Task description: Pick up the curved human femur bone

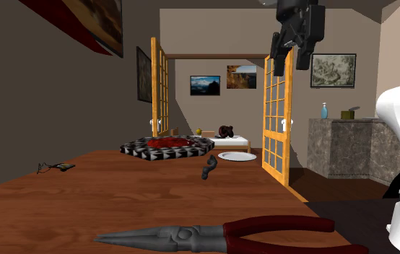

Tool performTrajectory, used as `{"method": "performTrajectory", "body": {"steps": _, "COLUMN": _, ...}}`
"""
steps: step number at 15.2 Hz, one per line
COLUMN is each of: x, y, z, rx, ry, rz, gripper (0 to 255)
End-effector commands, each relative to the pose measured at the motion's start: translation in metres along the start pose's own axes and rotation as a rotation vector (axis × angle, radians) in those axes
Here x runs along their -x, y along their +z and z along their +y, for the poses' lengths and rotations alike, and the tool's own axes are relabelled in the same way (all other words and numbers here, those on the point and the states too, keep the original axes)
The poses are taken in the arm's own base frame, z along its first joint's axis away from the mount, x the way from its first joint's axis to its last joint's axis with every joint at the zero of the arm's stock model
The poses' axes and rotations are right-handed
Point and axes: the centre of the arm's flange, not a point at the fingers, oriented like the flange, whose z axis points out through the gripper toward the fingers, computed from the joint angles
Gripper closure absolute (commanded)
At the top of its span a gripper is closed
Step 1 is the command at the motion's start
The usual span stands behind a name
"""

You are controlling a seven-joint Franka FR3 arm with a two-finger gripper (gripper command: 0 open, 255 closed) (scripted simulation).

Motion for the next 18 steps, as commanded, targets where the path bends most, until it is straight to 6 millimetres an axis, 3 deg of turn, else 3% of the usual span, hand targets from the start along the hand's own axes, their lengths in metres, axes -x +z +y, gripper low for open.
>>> {"method": "performTrajectory", "body": {"steps": 1, "x": 0.000, "y": 0.000, "z": 0.000, "rx": 0.000, "ry": 0.000, "rz": 0.000, "gripper": 0}}
{"method": "performTrajectory", "body": {"steps": 9, "x": 0.009, "y": 0.066, "z": 0.081, "rx": 0.001, "ry": -0.255, "rz": -0.007, "gripper": 0}}
{"method": "performTrajectory", "body": {"steps": 18, "x": -0.006, "y": 0.140, "z": 0.172, "rx": 0.002, "ry": -0.543, "rz": -0.015, "gripper": 0}}
